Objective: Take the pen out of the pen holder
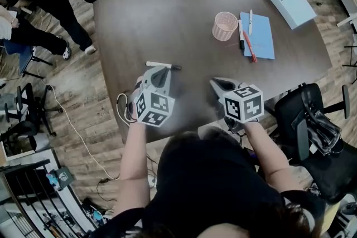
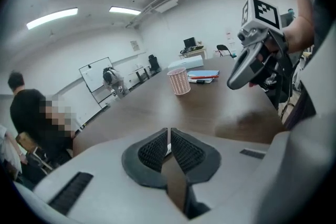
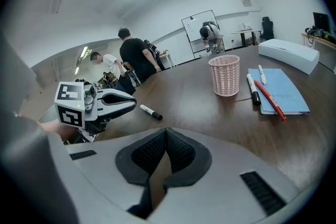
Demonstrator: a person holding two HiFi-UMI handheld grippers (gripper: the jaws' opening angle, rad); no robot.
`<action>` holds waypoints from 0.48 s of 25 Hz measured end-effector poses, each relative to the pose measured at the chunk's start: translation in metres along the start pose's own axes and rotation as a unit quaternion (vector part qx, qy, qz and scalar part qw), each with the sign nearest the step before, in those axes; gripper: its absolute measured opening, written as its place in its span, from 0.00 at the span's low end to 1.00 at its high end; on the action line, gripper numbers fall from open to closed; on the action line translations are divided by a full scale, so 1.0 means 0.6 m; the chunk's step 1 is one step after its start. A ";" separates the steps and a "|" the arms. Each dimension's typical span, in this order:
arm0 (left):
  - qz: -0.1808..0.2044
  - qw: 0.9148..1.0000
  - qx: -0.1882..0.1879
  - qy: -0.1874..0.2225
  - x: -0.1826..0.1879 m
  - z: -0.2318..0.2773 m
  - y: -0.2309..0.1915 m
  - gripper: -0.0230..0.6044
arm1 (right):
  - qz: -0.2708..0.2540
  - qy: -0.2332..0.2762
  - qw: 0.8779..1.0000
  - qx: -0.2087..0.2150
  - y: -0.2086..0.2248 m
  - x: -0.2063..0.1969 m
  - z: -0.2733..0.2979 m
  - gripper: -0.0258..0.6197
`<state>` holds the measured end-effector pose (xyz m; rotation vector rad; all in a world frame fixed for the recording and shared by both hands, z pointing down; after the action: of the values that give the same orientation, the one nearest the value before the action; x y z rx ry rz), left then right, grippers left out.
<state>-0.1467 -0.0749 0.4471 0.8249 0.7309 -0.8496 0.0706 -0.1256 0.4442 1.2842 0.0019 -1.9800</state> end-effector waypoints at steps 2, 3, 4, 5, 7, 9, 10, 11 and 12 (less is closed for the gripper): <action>-0.024 1.000 0.009 0.002 0.003 -0.007 0.001 0.10 | -0.003 0.002 1.000 -0.001 -0.002 0.000 -0.001 0.07; -0.037 0.999 0.012 0.002 0.005 -0.011 0.001 0.10 | -0.004 0.003 1.000 -0.001 -0.002 0.001 -0.002 0.07; -0.050 0.999 0.015 0.003 0.006 -0.014 0.002 0.09 | -0.005 0.004 1.000 -0.002 -0.003 0.002 -0.002 0.07; -0.063 0.998 0.018 0.003 0.008 -0.017 0.001 0.09 | -0.006 0.005 1.000 -0.003 -0.004 0.003 -0.003 0.07; -0.090 0.996 0.027 0.005 0.009 -0.022 0.000 0.09 | -0.008 0.007 1.000 -0.004 -0.004 0.004 -0.004 0.07; -0.115 0.993 0.037 0.012 0.011 -0.029 -0.002 0.09 | -0.010 0.010 1.000 -0.006 -0.004 0.004 -0.006 0.07; -0.128 0.991 0.042 0.017 0.012 -0.032 -0.004 0.09 | -0.012 0.011 1.000 -0.008 -0.005 0.004 -0.007 0.07; -0.143 0.988 0.047 0.021 0.012 -0.036 -0.006 0.09 | -0.014 0.012 1.000 -0.009 -0.005 0.004 -0.008 0.07; -0.160 0.986 0.051 0.025 0.010 -0.041 -0.007 0.09 | -0.015 0.013 1.000 -0.011 -0.006 0.004 -0.009 0.07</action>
<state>-0.1528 -0.0582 0.4288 0.8348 0.8828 -1.1650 0.0720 -0.1223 0.4384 1.3038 0.0555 -1.9829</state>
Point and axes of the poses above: the fingertips, and each gripper's own axes: z forward along the fingers, y to its right, x out of its top, the point moved 9 cm from there along -z, backward along the fingers, and after that the axes turned 10 degrees about y, right-handed, at the moved point
